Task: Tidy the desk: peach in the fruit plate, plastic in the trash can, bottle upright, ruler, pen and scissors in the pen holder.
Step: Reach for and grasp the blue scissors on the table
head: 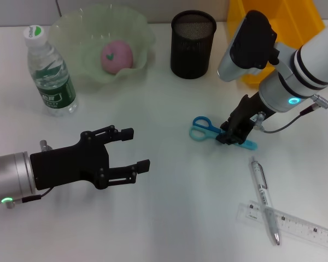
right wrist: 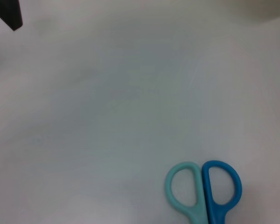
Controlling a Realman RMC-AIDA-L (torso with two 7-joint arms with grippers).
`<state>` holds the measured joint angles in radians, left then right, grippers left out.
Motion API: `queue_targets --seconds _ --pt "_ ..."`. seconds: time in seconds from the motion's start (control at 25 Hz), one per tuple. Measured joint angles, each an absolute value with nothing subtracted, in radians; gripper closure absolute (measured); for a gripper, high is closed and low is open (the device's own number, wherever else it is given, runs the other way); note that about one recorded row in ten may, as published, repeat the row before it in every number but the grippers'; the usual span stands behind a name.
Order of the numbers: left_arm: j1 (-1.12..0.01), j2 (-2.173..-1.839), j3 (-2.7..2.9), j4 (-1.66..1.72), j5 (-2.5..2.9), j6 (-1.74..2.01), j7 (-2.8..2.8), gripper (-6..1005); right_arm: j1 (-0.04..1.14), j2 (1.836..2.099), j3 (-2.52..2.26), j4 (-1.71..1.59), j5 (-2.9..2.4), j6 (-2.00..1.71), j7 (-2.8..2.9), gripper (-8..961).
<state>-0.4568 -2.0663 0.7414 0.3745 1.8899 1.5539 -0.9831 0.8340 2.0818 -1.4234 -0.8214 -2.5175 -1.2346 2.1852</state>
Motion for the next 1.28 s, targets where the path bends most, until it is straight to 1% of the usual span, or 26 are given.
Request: queue_targets --seconds 1.28 --pt "-0.460 -2.066 0.735 0.374 1.890 1.550 -0.981 168 0.864 2.082 -1.433 -0.825 -2.585 -1.287 2.200 694"
